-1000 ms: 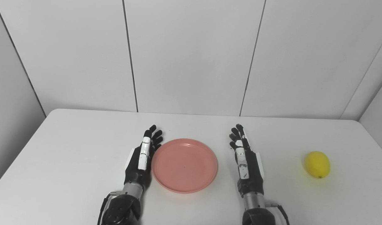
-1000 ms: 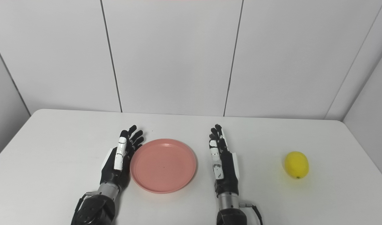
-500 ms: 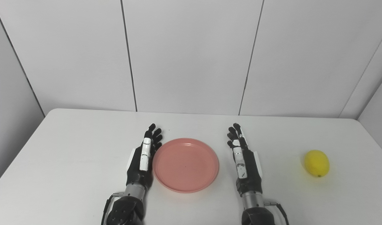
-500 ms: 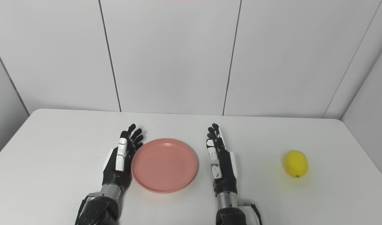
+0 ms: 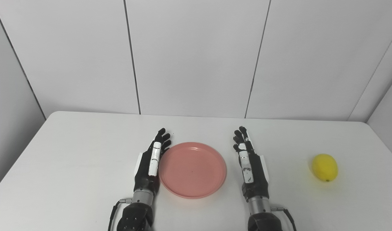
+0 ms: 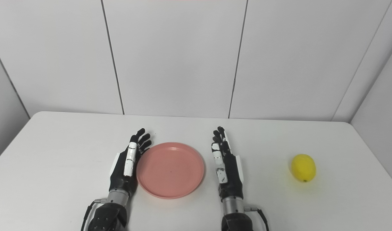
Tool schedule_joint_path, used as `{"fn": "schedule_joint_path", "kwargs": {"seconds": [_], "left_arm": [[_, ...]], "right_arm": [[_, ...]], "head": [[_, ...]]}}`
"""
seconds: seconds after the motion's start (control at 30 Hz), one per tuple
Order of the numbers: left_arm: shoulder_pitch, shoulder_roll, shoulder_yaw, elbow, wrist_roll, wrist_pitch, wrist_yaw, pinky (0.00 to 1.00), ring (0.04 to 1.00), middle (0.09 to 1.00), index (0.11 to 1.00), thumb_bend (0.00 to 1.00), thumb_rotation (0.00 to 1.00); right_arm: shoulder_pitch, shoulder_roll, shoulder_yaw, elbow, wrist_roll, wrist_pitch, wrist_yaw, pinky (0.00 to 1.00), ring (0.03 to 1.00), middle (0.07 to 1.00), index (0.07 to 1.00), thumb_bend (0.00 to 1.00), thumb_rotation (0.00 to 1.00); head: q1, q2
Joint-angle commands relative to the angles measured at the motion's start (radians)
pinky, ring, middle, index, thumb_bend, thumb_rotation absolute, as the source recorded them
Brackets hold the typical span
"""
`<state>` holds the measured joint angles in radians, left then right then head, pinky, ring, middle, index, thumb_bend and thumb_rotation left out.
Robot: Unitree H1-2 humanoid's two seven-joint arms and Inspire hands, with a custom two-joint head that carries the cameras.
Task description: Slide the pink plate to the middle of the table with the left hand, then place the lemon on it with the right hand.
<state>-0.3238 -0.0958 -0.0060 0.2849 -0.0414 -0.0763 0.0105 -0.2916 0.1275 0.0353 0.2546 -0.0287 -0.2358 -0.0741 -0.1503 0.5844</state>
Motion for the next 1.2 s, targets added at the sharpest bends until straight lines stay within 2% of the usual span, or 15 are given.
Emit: {"fn": "schedule_joint_path", "kwargs": {"seconds": [0.0, 0.33, 0.6, 0.73, 0.93, 1.17], "left_arm": [[0.01, -0.01, -0.013, -0.011, 0.005, -0.025, -0.006, 0.87, 0.889, 0.895, 0.885, 0.6, 1.0], [0.014, 0.012, -0.046, -0.022, 0.0, -0.024, -0.057, 0.91, 0.919, 0.922, 0.92, 0.59, 1.0], [-0.003, 0.036, -0.046, 0.022, 0.11, -0.073, 0.02, 0.89, 0.882, 0.891, 0.881, 0.59, 1.0], [-0.018, 0.051, -0.046, 0.052, 0.123, -0.1, 0.019, 0.91, 0.898, 0.906, 0.9, 0.61, 1.0], [-0.035, 0.068, -0.044, 0.082, 0.096, -0.12, -0.002, 0.95, 0.93, 0.941, 0.939, 0.59, 1.0], [-0.049, 0.076, -0.027, 0.112, 0.052, -0.128, -0.024, 0.98, 0.947, 0.961, 0.962, 0.59, 1.0]], "right_arm": [[0.003, -0.002, 0.001, -0.002, -0.002, -0.02, 0.002, 0.95, 0.938, 0.936, 0.956, 0.65, 0.95], [0.006, 0.002, 0.0, -0.003, -0.003, -0.018, -0.004, 0.94, 0.936, 0.934, 0.956, 0.65, 0.95], [0.005, 0.003, 0.0, 0.001, 0.0, -0.033, -0.005, 0.94, 0.935, 0.936, 0.952, 0.65, 0.95], [0.006, 0.001, 0.001, -0.003, 0.002, -0.034, -0.002, 0.96, 0.944, 0.944, 0.958, 0.66, 0.95], [0.008, -0.008, 0.001, -0.026, -0.028, -0.005, -0.015, 0.97, 0.951, 0.951, 0.958, 0.67, 0.97], [0.011, -0.012, -0.018, -0.068, -0.094, 0.025, -0.07, 0.96, 0.934, 0.935, 0.943, 0.69, 0.98]], "head": [[0.001, 0.001], [-0.004, 0.002], [-0.01, 0.0], [-0.014, -0.001], [-0.017, 0.0], [-0.02, 0.001]]}}
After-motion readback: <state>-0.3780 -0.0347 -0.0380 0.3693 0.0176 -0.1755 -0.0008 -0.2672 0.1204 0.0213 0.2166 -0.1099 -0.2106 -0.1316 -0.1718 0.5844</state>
